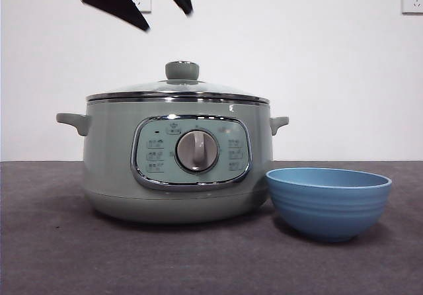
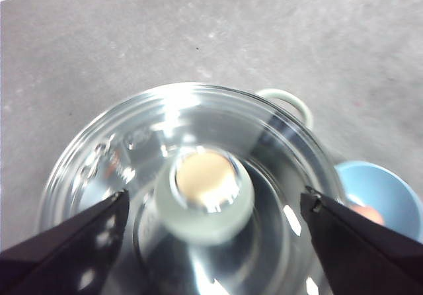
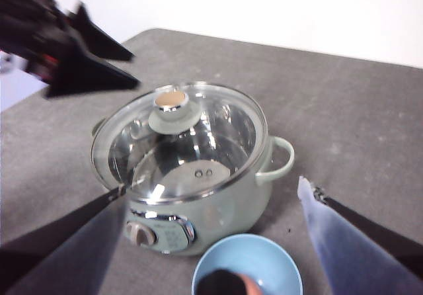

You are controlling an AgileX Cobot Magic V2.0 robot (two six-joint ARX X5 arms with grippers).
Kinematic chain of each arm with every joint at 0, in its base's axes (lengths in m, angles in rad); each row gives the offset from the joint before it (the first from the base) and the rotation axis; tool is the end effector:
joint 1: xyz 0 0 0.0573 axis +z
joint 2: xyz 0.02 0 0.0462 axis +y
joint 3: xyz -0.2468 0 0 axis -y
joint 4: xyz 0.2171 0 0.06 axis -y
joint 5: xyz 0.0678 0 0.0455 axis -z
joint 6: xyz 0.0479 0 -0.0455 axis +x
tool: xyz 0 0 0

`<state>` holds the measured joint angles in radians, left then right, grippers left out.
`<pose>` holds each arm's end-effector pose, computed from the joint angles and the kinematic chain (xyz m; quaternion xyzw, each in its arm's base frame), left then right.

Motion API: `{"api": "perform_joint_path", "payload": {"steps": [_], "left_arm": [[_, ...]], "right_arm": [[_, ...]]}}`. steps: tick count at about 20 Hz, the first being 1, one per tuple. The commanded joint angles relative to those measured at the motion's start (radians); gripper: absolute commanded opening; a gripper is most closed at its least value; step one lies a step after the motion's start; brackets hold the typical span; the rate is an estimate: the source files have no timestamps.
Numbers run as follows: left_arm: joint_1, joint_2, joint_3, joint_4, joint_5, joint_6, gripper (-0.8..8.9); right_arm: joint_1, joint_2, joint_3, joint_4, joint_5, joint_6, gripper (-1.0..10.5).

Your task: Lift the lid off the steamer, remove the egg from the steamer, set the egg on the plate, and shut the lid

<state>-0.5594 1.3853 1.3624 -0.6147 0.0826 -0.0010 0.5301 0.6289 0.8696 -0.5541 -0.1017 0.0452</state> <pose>0.2401 -0.1550 0.3323 0.0736 0.3047 -0.2995 0.9011 0.1069 0.0683 0.3231 -0.0119 0.1594 0.3033 0.9394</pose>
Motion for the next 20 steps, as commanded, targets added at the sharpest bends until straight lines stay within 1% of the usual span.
{"api": "perform_joint_path", "payload": {"steps": [1, 3, 7, 9, 14, 18, 19, 20], "left_arm": [[-0.002, -0.074, 0.002, -0.076, 0.009, -0.007, 4.41], [-0.002, -0.126, 0.002, -0.138, 0.030, -0.007, 4.41], [-0.002, -0.227, 0.002, -0.274, 0.112, -0.007, 4.39], [-0.002, -0.273, 0.002, -0.340, 0.136, -0.007, 4.39], [-0.002, -0.367, 0.002, -0.485, 0.144, -0.016, 4.37], [-0.002, -0.407, 0.002, -0.567, 0.188, -0.029, 4.33], [-0.002, -0.414, 0.002, -0.583, 0.188, -0.029, 4.03], [-0.002, -0.417, 0.002, -0.594, 0.187, -0.029, 3.48]], "right_arm": [[0.001, -0.001, 0.003, -0.019, -0.001, 0.008, 4.4], [0.001, -0.001, 0.003, -0.042, -0.004, 0.006, 4.4], [0.001, -0.001, 0.003, -0.107, -0.014, 0.006, 4.4], [0.001, 0.000, 0.003, -0.150, -0.048, 0.006, 4.4], [0.001, 0.007, 0.003, -0.256, -0.136, 0.006, 4.4], [0.001, 0.019, 0.003, -0.326, -0.207, 0.008, 4.4], [0.001, 0.022, 0.003, -0.341, -0.228, 0.008, 4.3], [0.001, 0.024, 0.003, -0.352, -0.242, 0.007, 4.2]]}}
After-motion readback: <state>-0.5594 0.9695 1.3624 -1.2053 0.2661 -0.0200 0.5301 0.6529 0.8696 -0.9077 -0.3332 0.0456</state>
